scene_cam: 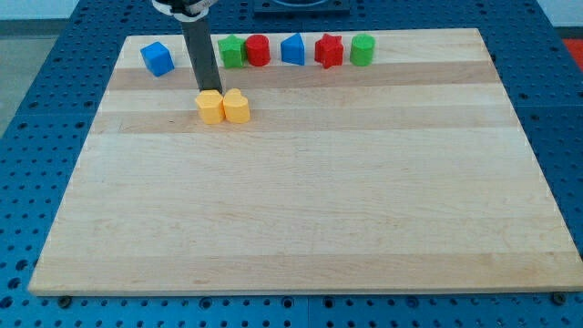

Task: Place the blue cube diagonally bottom right to the blue triangle

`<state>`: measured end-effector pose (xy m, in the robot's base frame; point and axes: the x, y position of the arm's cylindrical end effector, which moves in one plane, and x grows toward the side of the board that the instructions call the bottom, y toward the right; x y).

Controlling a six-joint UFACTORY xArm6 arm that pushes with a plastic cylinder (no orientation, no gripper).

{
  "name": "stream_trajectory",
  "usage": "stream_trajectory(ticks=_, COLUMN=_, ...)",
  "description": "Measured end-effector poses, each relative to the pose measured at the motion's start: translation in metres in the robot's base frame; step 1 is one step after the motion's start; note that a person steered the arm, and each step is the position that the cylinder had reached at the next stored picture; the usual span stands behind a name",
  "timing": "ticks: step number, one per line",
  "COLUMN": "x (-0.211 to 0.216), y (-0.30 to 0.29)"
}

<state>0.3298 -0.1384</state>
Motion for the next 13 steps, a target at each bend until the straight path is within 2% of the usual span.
stream_trajectory(ticks=2, x=-0.011, y=-0.046)
stream_trajectory(ticks=4, x=-0.011, y=-0.123)
stream_trajectory(ticks=5, x=-0.028, y=-0.139)
stream_trajectory(ticks=7, x=-0.082, y=-0.139)
stream_trajectory(ticks=8, x=-0.086, y=-0.137)
stream_trajectory(ticks=11, x=-0.054, y=-0.079)
stream_trajectory(ticks=13, x=-0.052, y=-0.023)
